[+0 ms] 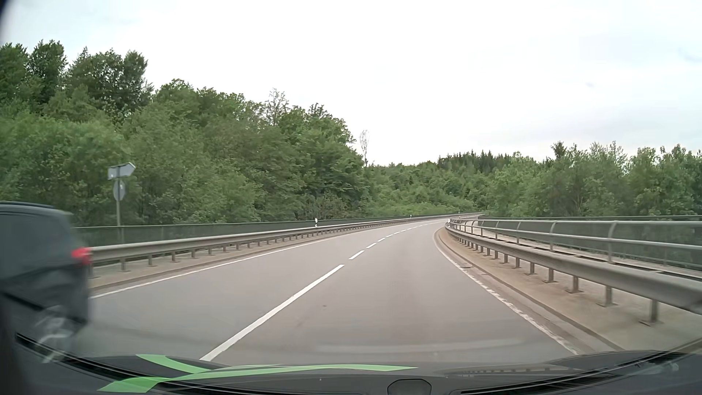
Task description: Follow the waypoints while adhering to traffic rules and regulations
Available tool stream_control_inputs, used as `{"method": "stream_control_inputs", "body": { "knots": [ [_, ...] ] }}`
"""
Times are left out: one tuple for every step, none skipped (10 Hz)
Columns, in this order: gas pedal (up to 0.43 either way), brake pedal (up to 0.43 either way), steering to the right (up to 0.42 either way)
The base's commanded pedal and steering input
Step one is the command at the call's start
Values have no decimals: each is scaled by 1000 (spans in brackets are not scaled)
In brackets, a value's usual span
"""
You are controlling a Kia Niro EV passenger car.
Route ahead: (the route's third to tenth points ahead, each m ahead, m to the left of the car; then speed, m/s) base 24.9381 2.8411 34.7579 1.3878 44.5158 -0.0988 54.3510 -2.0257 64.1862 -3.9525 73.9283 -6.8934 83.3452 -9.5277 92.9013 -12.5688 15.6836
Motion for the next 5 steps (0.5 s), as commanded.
{"method": "stream_control_inputs", "body": {
  "knots": [
    [20,0,18],
    [20,0,18],
    [20,0,18],
    [20,0,18],
    [20,0,18]
  ]
}}
